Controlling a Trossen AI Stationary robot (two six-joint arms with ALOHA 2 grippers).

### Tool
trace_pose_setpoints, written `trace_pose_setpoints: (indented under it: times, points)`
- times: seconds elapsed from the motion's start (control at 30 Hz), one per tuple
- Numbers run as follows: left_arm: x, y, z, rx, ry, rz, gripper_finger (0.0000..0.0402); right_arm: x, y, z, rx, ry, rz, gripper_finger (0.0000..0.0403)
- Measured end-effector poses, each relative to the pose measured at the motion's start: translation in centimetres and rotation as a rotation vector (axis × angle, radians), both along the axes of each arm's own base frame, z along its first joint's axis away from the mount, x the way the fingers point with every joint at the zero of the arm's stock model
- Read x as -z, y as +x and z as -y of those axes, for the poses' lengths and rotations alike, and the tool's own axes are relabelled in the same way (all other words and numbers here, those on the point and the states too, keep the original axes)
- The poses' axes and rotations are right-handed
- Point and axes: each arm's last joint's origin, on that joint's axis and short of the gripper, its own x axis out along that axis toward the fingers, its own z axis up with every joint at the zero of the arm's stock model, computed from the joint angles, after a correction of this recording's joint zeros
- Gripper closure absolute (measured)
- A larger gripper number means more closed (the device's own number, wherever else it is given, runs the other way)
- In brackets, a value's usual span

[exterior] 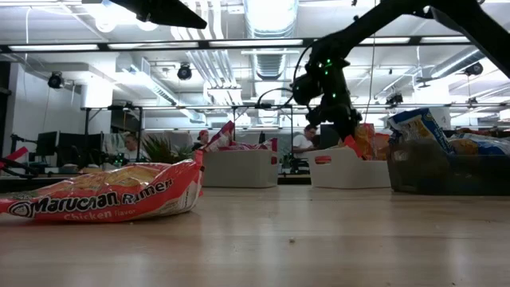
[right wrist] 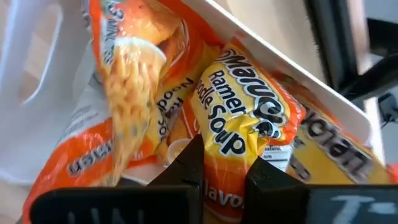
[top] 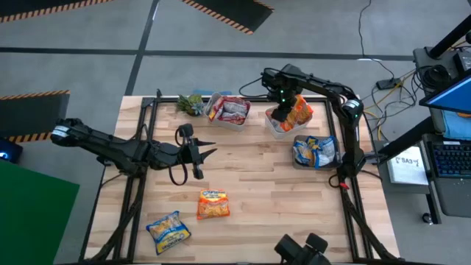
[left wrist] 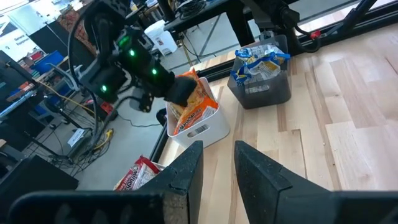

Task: Sort Maruchan noodles
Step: Put the orange noodle pack into the white bin

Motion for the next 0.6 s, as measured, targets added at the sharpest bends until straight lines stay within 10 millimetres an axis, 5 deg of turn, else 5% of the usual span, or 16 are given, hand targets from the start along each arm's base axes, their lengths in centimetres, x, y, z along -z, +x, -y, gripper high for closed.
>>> trace_pose_setpoints:
  times: [0.27, 0.6]
  points:
    - [0.0, 0.0, 0.0, 0.000, 0.000, -0.001, 0.0327, 3.2, 1.1, 0.4, 0.024, 0.038, -0.061, 0.0349]
    - [0.1, 0.1, 0.0, -0.001, -0.007, 0.000, 0.0327, 1.6, 0.8, 0.1, 0.038, 0.011, -0.033, 0.0243]
